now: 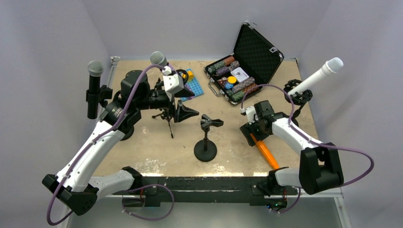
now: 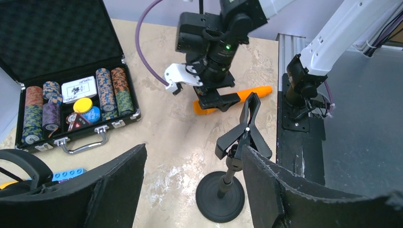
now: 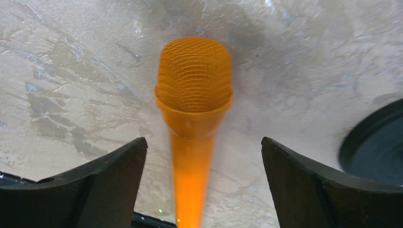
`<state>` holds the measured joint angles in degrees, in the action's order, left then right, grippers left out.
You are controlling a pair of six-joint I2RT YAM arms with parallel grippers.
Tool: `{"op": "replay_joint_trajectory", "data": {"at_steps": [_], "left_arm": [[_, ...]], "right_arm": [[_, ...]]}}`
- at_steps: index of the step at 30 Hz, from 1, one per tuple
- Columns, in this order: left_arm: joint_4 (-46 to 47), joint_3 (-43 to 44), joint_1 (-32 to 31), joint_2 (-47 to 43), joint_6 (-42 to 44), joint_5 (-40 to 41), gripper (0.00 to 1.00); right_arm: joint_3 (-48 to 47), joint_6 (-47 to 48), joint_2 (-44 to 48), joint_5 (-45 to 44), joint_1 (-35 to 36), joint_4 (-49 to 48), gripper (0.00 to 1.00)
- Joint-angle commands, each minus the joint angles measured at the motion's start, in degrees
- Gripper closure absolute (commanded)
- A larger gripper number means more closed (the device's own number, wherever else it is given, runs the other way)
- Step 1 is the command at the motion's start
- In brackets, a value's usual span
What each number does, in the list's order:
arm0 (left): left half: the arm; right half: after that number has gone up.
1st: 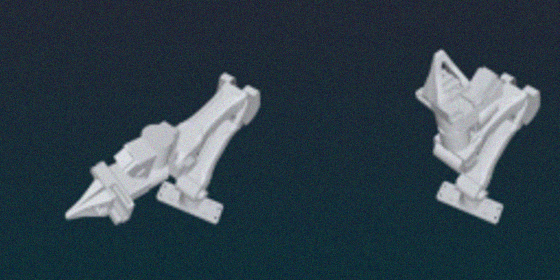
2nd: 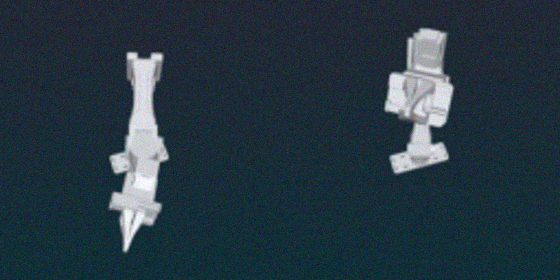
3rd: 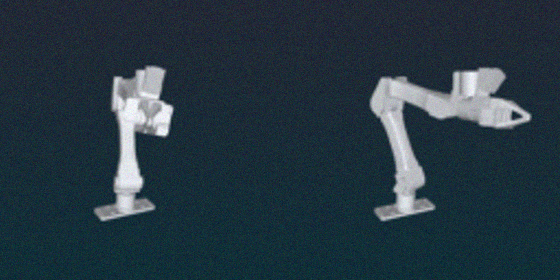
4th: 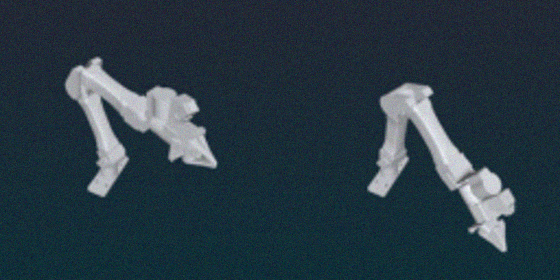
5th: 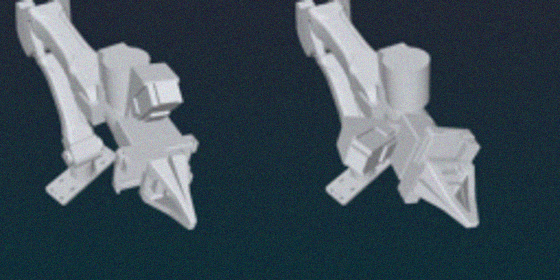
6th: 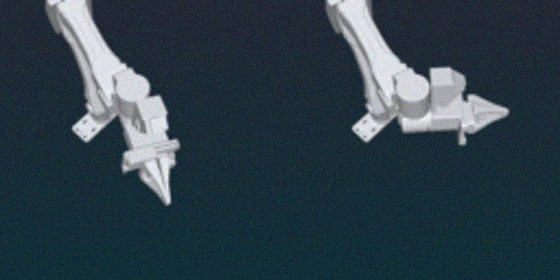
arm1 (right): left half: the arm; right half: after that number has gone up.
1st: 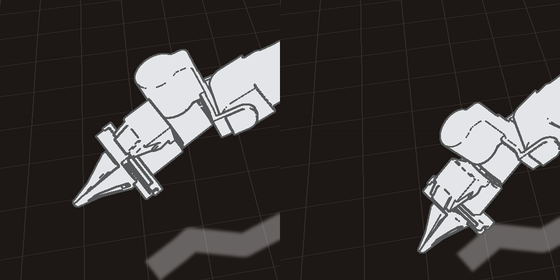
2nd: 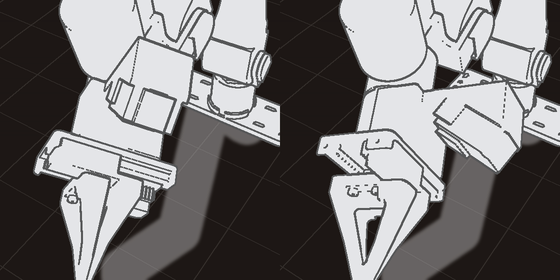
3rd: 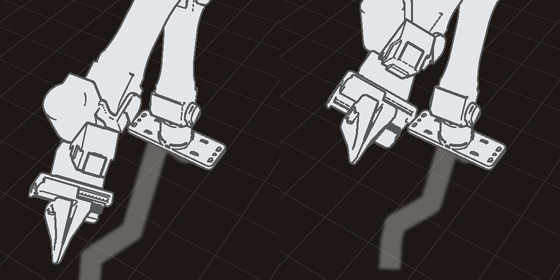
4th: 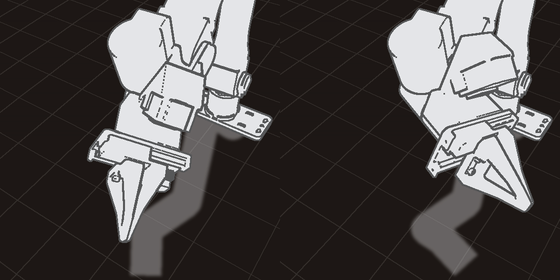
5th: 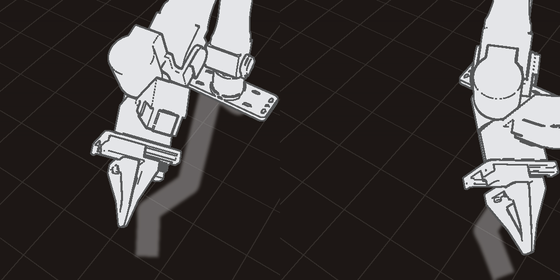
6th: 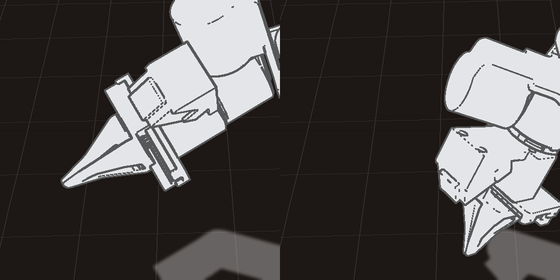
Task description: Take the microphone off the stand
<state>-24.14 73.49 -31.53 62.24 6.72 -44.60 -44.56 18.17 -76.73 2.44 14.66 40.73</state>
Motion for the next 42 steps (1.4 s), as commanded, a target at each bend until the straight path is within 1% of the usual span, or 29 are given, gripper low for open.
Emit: {"op": "replay_joint_trajectory", "data": {"at_steps": [1, 4, 7, 8, 10, 12, 14, 15, 18, 20, 23, 25, 27, 29, 32, 35, 38, 40, 42], "left_arm": [[-2.91, 0.65, 0.24, -0.95, 3.37, -0.76, 0.24], [-6.53, 0.66, 0.24, -1.9, 6.91, -0.48, 0.23], [-7.93, -0.68, 0.29, -4.19, 9.76, 0.34, 0.2], [-9.7, -0.53, 0.29, -4.65, 11.26, 0.12, 0.19], [-14.32, 0.57, 0.31, -4.62, 13.32, 0.04, 0.19], [-19.05, 1.4, 0.29, -4.5, 15.15, -0.21, 0.19], [-23.07, 1.12, 0.2, -4.54, 16.85, -0.27, 0.19], [-24.9, 0.86, 0.23, -4.52, 18.45, -0.2, 0.19], [-28.7, 0.2, 0.18, -5.09, 22.93, 2.76, 0.2], [-30.81, 0.77, 0.15, -5.19, 26.39, 5.61, 0.21], [-31.27, 1.59, 0.26, -4.85, 28.04, 11.31, 0.21], [-32.15, 2.43, 0.24, -4.53, 28.3, 13.64, 0.21], [-32.69, 2.86, 0.24, -4.41, 30.29, 12.35, 0.21], [-30.66, 2.17, 0.24, -4.59, 32.02, 10.65, 0.21], [-22.27, -0.49, 0.24, -5.35, 28.29, 14.02, 0.21], [-14.61, -4.03, 0.28, -7.21, 25.33, 15.87, 0.21], [-9.03, -6.3, 0.24, -9.61, 23.02, 16.29, 0.21], [-7.41, -7.82, 0.1, -11.42, 22.14, 16.75, 0.21], [-6.8, -9.87, -0.24, -13.46, 22.13, 17.08, 0.22]], "right_arm": [[-8.77, 4.5, -3.01, -1.74, -0.12, 7.53, 0.05], [-11.03, 7.95, -2.72, -3.5, -0.06, 8.94, 0.03], [-12.21, 15.37, 2.7, -2.62, -0.02, 7.42, 0.01], [-13.48, 17.58, 4.33, 1.03, -0.06, 7.83, 0.01], [-17.69, 23.04, 6.45, 8.03, 0.04, 11.75, 0.01], [-23.59, 31.16, 6.82, 15.51, 0.16, 19.41, 0.01], [-29.37, 39.27, 6.11, 19.98, 0.55, 28.35, 0.01], [-32.04, 43.01, 5.55, 20.84, 0.82, 31.61, 0.01], [-38.7, 49.64, 3.46, 17.93, 3.03, 39.35, 0.01], [-43.2, 52.55, 2.27, 13.4, 4.7, 45.32, 0.01], [-45.11, 60.71, 1.94, 4.37, 6.8, 54.43, 0.01], [-44.55, 65.53, 2.75, -2.66, 8.02, 54.91, 0.01], [-45.07, 69.08, 3.18, -4.73, 8.23, 54.24, 0.01], [-44.76, 69.17, 3.4, -5.54, 8.79, 52.42, 0.01], [-45.72, 66.32, 3.15, -2.74, 8.9, 49.13, 0.01], [-47.32, 57.68, 2.26, 3.63, 8.74, 41.41, 0.01], [-54.18, 51.43, 1.85, 13.62, 7.99, 40.62, 0.01], [-58.08, 49.6, 3.43, 24.07, 7.58, 40.41, 0.01], [-57.85, 44.4, 8.61, 34.03, 7.49, 34.31, 0.01]]}}
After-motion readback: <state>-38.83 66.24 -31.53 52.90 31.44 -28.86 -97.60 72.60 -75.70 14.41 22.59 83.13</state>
